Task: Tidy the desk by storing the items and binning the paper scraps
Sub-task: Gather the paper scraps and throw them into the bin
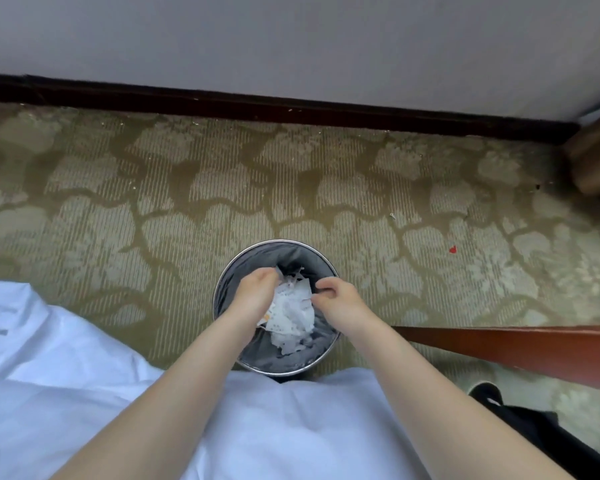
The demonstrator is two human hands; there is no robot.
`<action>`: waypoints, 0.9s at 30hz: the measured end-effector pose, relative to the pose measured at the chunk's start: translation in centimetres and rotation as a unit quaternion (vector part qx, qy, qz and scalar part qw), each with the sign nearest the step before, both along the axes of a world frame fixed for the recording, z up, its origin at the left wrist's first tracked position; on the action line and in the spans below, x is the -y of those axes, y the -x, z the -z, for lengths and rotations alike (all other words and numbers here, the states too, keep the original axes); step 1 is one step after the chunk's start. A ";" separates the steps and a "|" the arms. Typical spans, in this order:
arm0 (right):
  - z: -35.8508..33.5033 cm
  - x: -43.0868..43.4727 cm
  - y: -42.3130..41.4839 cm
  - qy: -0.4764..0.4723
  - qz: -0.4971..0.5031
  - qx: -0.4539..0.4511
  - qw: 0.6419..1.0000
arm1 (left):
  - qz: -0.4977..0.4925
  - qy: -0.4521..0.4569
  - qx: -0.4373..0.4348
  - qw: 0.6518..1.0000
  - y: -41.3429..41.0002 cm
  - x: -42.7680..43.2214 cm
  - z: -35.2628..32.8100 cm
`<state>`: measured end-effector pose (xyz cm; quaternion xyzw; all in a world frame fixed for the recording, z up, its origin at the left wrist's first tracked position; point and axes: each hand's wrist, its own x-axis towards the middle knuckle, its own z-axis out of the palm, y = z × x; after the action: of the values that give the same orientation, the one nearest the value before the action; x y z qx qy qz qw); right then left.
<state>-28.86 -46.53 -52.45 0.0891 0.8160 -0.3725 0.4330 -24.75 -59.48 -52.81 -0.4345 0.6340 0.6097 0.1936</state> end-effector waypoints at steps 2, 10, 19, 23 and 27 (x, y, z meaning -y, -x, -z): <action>-1.0 -1.4 0.0 -0.012 -0.029 -0.034 0.999 | 0.102 0.063 -0.067 0.991 0.4 -0.4 -0.3; -8.5 -7.2 -1.1 -0.068 -0.177 -0.097 0.977 | 0.505 0.257 -0.054 0.822 0.1 -2.7 -5.2; -19.3 -13.2 -3.0 -0.106 -0.196 -0.164 0.961 | 0.561 0.297 -0.165 0.755 0.1 -7.5 -17.2; -24.4 -15.1 -4.2 -0.124 -0.186 -0.212 0.951 | 0.605 0.328 -0.175 0.704 -0.4 -9.9 -22.7; -30.9 -18.3 -6.6 -0.130 -0.168 -0.272 0.939 | 0.653 0.365 -0.186 0.637 -1.9 -13.2 -28.9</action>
<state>-22.30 -28.26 -21.60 -0.0988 0.9469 -0.1950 0.2360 -22.88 -46.24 -23.96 0.1801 0.9462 0.1110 0.2448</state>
